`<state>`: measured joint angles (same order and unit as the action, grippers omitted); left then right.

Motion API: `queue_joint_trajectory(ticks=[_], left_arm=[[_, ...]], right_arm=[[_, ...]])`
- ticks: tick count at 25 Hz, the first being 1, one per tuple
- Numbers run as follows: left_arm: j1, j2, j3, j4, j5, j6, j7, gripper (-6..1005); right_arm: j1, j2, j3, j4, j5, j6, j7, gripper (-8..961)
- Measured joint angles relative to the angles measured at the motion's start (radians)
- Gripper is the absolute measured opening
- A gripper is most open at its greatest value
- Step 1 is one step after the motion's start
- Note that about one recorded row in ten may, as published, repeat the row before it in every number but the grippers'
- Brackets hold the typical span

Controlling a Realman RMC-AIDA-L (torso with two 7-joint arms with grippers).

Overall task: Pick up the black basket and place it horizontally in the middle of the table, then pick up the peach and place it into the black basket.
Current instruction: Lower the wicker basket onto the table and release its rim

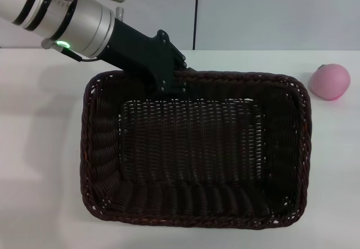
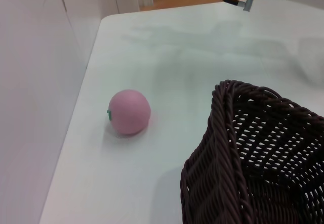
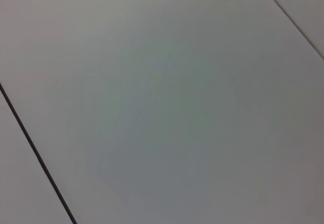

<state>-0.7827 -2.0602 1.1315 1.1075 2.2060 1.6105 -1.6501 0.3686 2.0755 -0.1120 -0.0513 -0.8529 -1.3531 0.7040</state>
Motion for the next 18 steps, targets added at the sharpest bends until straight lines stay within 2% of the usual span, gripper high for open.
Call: queue_joint_trajectory(ticks=[8,16,18], left_arm=[[-0.002,-0.003,0.025,0.002,-0.005,-0.027,-0.004,188],[0.006,-0.005,0.023,0.008,-0.019,-0.053,-0.011,254],[0.006,-0.005,0.022,0.008,-0.020,-0.056,-0.011,354]], right_arm=[[0.000,0.000,-0.001,0.002,0.000,0.000,0.000,546],[-0.002,0.000,-0.002,0.010,0.000,0.000,0.000,548],[-0.002,0.000,-0.002,0.010,0.000,0.000,0.000,549]])
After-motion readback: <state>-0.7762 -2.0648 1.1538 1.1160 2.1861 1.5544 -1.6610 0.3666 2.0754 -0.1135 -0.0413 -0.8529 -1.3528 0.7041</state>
